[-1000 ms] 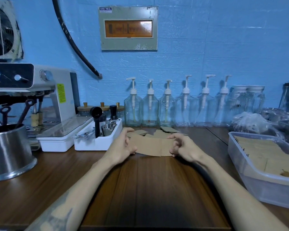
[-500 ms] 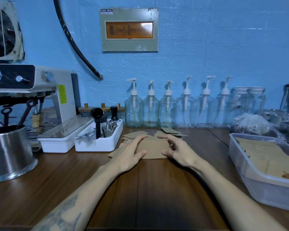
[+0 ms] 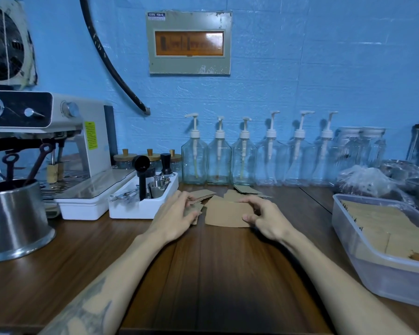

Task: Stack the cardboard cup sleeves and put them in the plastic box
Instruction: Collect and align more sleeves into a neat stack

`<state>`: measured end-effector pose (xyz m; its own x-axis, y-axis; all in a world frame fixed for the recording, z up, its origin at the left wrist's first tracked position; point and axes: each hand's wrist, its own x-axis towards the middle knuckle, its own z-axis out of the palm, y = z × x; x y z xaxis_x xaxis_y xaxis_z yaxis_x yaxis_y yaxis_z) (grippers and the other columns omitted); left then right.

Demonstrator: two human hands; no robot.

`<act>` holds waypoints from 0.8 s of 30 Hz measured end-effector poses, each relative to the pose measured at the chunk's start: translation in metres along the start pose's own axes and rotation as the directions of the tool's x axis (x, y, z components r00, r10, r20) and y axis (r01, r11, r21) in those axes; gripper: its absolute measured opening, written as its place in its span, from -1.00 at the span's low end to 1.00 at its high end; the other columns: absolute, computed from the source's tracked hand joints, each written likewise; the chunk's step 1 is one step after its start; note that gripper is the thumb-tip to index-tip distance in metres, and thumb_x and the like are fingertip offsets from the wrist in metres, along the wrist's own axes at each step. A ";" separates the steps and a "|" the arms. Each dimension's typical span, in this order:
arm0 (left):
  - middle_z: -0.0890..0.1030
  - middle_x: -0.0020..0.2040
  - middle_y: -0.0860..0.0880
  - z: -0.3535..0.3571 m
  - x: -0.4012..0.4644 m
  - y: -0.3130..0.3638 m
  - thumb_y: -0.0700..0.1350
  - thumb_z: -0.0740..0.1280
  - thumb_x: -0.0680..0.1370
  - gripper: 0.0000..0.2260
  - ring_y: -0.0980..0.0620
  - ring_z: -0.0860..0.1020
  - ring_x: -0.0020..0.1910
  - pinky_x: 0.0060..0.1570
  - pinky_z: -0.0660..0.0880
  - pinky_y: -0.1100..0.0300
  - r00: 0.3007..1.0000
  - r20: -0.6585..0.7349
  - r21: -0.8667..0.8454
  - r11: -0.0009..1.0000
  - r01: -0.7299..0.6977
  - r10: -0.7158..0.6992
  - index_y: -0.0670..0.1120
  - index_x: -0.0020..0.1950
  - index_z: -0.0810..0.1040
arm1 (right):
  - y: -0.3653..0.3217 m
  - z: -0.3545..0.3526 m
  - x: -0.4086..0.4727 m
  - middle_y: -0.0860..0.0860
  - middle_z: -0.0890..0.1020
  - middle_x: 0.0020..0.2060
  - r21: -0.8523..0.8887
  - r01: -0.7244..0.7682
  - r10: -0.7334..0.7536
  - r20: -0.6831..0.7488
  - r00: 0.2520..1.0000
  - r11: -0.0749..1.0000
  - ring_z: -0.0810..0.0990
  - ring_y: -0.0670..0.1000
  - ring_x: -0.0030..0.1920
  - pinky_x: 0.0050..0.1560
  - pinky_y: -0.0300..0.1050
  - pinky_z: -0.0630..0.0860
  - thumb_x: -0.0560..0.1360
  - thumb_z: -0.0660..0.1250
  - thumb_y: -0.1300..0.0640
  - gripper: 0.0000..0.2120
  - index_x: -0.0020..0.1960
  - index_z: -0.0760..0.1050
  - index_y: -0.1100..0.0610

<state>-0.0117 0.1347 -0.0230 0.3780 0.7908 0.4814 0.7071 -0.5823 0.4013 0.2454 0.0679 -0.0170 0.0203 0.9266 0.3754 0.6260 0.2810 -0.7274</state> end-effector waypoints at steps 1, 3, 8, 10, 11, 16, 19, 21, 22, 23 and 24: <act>0.43 0.14 0.07 0.001 0.000 -0.002 0.08 0.28 0.60 -0.69 0.07 0.42 0.20 0.21 0.44 0.06 1.000 0.013 0.021 1.000 0.021 -0.021 0.03 0.32 0.44 | 0.000 -0.001 0.000 -0.10 0.65 -0.05 -0.010 -0.003 0.003 -0.003 1.000 1.000 0.58 -0.06 -0.14 -0.14 -0.26 0.47 0.51 0.39 0.31 -0.59 0.10 0.54 -0.20; 0.39 0.19 0.05 0.002 0.002 -0.003 0.10 0.26 0.61 -0.66 0.06 0.40 0.26 0.24 0.43 0.05 0.998 0.036 0.041 0.998 0.046 -0.047 0.01 0.34 0.44 | 0.002 -0.003 0.000 -0.10 0.64 -0.14 -0.001 -0.024 0.024 -0.025 0.999 1.000 0.55 -0.08 -0.25 -0.21 -0.26 0.49 0.50 0.38 0.33 -0.59 0.09 0.55 -0.19; 0.38 0.27 0.03 0.005 0.027 -0.002 0.07 0.26 0.61 -0.67 0.03 0.37 0.32 0.27 0.39 0.08 0.997 0.037 0.043 0.997 0.061 -0.062 -0.02 0.33 0.45 | 0.006 -0.009 0.002 -0.19 0.60 -0.16 -0.039 -0.030 0.028 -0.037 0.999 0.999 0.53 -0.10 -0.19 -0.12 -0.27 0.43 0.50 0.39 0.31 -0.63 0.13 0.56 -0.12; 0.37 0.29 -0.01 0.008 0.048 -0.005 0.06 0.26 0.61 -0.66 0.00 0.37 0.33 0.31 0.36 0.08 0.996 0.056 0.058 0.996 0.072 -0.076 -0.03 0.33 0.44 | 0.008 -0.011 0.002 -0.19 0.61 -0.12 -0.035 -0.033 0.032 -0.031 0.999 0.999 0.54 -0.14 -0.15 -0.10 -0.30 0.42 0.51 0.39 0.31 -0.63 0.12 0.55 -0.14; 0.36 0.30 -0.03 0.011 0.059 -0.007 0.06 0.26 0.61 -0.65 -0.03 0.37 0.34 0.34 0.35 0.06 0.994 0.070 0.074 0.994 0.079 -0.085 -0.05 0.35 0.43 | 0.008 -0.012 0.003 -0.19 0.61 -0.11 -0.032 -0.034 0.033 -0.031 0.999 0.999 0.54 -0.14 -0.14 -0.10 -0.31 0.43 0.51 0.39 0.31 -0.63 0.13 0.55 -0.13; 0.32 0.45 -0.14 0.031 0.098 -0.023 0.14 0.27 0.59 -0.45 -0.15 0.31 0.44 0.44 0.28 -0.09 0.960 0.168 0.166 0.967 0.195 -0.223 -0.06 0.50 0.28 | 0.013 -0.014 0.007 -0.19 0.59 -0.07 -0.043 -0.039 0.038 -0.025 0.999 0.998 0.54 -0.14 -0.05 0.02 -0.26 0.48 0.52 0.37 0.30 -0.64 0.21 0.56 -0.07; 0.34 0.48 -0.16 0.040 0.111 -0.032 0.15 0.31 0.56 -0.38 -0.17 0.34 0.44 0.42 0.32 -0.09 0.935 0.195 0.145 0.951 0.272 -0.297 -0.09 0.53 0.23 | 0.018 -0.013 0.010 -0.14 0.61 -0.03 -0.046 -0.033 0.032 -0.027 0.999 0.998 0.56 -0.09 0.01 0.08 -0.22 0.49 0.51 0.39 0.28 -0.64 0.19 0.56 -0.09; 0.41 0.43 -0.16 0.043 0.112 -0.034 0.11 0.31 0.58 -0.45 -0.17 0.41 0.38 0.36 0.38 -0.07 0.933 0.199 0.158 0.949 0.272 -0.301 -0.11 0.48 0.30 | 0.019 -0.013 0.012 -0.14 0.61 -0.04 -0.050 -0.040 0.039 -0.020 0.999 0.998 0.55 -0.12 -0.01 0.05 -0.25 0.47 0.51 0.39 0.29 -0.64 0.19 0.56 -0.10; 0.45 0.39 -0.15 0.044 0.110 -0.034 0.08 0.30 0.59 -0.51 -0.15 0.44 0.34 0.32 0.41 -0.06 0.938 0.187 0.159 0.951 0.265 -0.292 -0.12 0.44 0.35 | 0.019 -0.013 0.012 -0.13 0.62 -0.03 -0.053 -0.039 0.038 -0.019 0.999 0.998 0.56 -0.10 0.00 0.06 -0.24 0.47 0.51 0.39 0.29 -0.64 0.18 0.56 -0.10; 0.48 0.35 -0.14 0.046 0.108 -0.033 0.05 0.30 0.59 -0.58 -0.14 0.47 0.30 0.29 0.43 -0.05 0.945 0.168 0.160 0.954 0.254 -0.280 -0.12 0.39 0.39 | 0.019 -0.013 0.012 -0.10 0.63 -0.01 -0.056 -0.038 0.037 -0.021 0.999 0.998 0.56 -0.07 0.02 0.09 -0.21 0.49 0.50 0.40 0.29 -0.64 0.18 0.56 -0.10; 0.49 0.32 -0.13 0.047 0.107 -0.034 0.03 0.31 0.59 -0.62 -0.13 0.48 0.27 0.27 0.44 -0.05 0.950 0.156 0.156 0.956 0.247 -0.270 -0.11 0.35 0.42 | 0.018 -0.013 0.012 -0.07 0.63 0.01 -0.056 -0.038 0.037 -0.022 0.999 0.998 0.57 -0.05 0.03 0.12 -0.19 0.49 0.50 0.40 0.28 -0.64 0.18 0.56 -0.10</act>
<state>0.0328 0.2477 -0.0214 0.2611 0.9381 0.2274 0.8628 -0.3325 0.3809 0.2674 0.0810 -0.0181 0.0601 0.9307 0.3609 0.6678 0.2313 -0.7075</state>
